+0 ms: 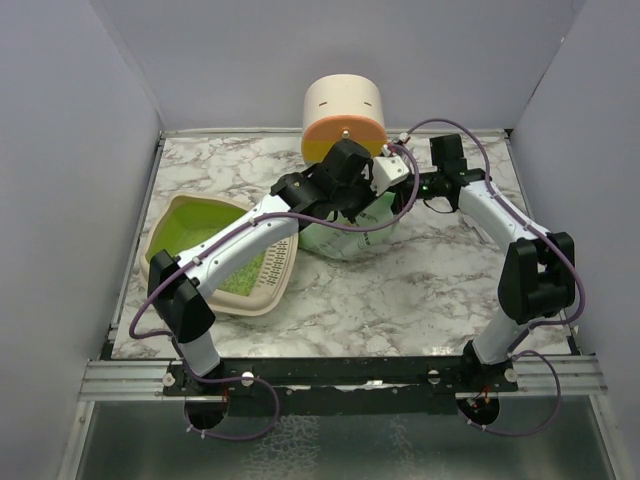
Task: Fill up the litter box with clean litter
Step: 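Scoop the cat litter from the cat litter bag.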
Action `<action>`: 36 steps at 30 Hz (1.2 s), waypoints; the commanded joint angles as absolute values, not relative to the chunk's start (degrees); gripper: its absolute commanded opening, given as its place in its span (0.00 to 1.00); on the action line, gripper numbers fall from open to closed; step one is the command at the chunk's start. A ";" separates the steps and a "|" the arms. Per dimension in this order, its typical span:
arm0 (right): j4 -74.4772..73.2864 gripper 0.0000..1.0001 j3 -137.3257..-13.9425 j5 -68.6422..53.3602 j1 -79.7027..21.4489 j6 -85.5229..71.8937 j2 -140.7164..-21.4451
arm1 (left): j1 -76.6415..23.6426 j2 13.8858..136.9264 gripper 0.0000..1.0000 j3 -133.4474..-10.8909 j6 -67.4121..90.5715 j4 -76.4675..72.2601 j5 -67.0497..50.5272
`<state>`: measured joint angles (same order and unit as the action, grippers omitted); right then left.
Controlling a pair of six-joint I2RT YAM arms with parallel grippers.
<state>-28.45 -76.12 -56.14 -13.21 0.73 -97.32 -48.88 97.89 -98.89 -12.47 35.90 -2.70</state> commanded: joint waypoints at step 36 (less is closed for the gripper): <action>-35.91 0.01 -83.99 -81.34 -7.49 -9.71 -99.25 | -50.62 87.85 0.14 -94.16 -9.68 23.65 1.23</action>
